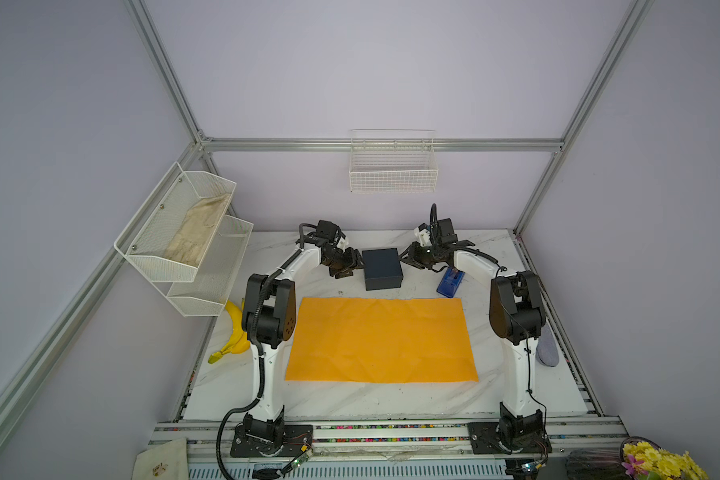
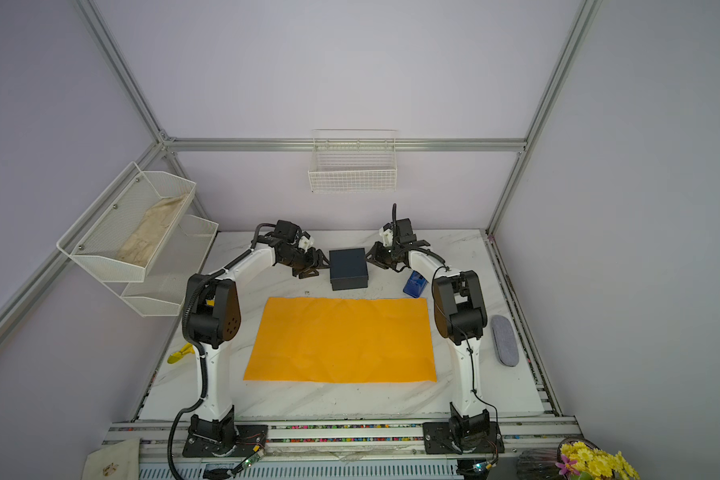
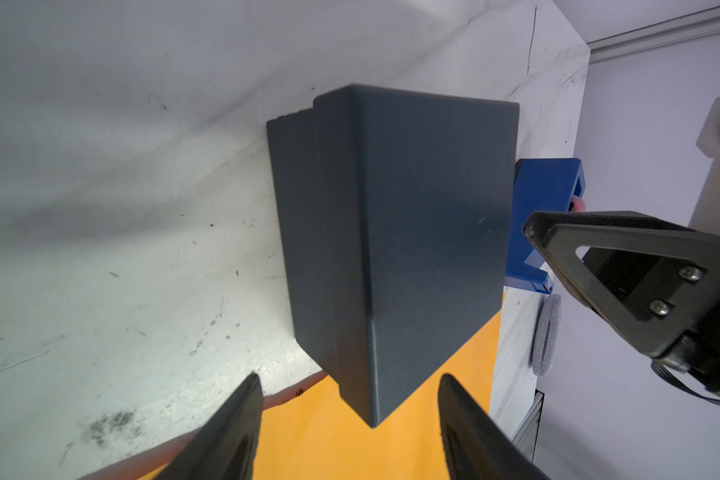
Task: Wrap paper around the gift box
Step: 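Move both grippers to either side of the dark grey gift box, then grasp the dark grey gift box from both sides with both grippers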
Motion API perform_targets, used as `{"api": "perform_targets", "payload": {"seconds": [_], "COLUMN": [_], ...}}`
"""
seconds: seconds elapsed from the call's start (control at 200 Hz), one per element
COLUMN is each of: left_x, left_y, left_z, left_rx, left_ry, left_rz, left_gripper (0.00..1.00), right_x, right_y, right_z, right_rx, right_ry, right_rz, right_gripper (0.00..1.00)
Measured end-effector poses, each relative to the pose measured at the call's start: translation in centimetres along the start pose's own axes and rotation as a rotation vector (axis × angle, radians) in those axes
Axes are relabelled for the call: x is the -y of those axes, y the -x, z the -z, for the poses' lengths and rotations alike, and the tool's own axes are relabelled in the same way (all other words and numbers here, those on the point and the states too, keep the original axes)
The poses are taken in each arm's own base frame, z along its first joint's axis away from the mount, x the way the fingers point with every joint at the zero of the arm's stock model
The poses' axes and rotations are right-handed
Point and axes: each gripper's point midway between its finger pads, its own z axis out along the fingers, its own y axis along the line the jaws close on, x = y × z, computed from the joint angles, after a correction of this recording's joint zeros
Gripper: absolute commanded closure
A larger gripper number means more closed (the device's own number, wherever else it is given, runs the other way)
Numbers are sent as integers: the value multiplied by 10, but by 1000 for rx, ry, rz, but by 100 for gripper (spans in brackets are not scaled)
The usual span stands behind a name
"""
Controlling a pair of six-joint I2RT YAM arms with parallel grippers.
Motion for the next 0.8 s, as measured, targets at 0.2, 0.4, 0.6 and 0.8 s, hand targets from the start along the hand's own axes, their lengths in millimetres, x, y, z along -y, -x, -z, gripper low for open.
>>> {"api": "perform_targets", "payload": {"seconds": [0.2,0.4,0.6,0.8], "left_x": [-4,-5,-6,-6], "left_y": [-2,-1,3,7], "left_z": [-7,-12,-21,-27], "left_rx": [-15,-15,-12,-2], "left_ry": [-1,-16,-40,-66], "left_rz": [10,6,1,6], "left_gripper": [33,29,21,8], "right_x": [13,16,19,22], "right_y": [-8,-8,-6,-3], "right_z": [-11,-14,-12,-10], "right_rx": [-38,-42,-33,-26], "right_ry": [-24,-33,-43,-49], "right_rz": [-15,-11,-14,-17], "right_gripper": [76,82,84,84]}}
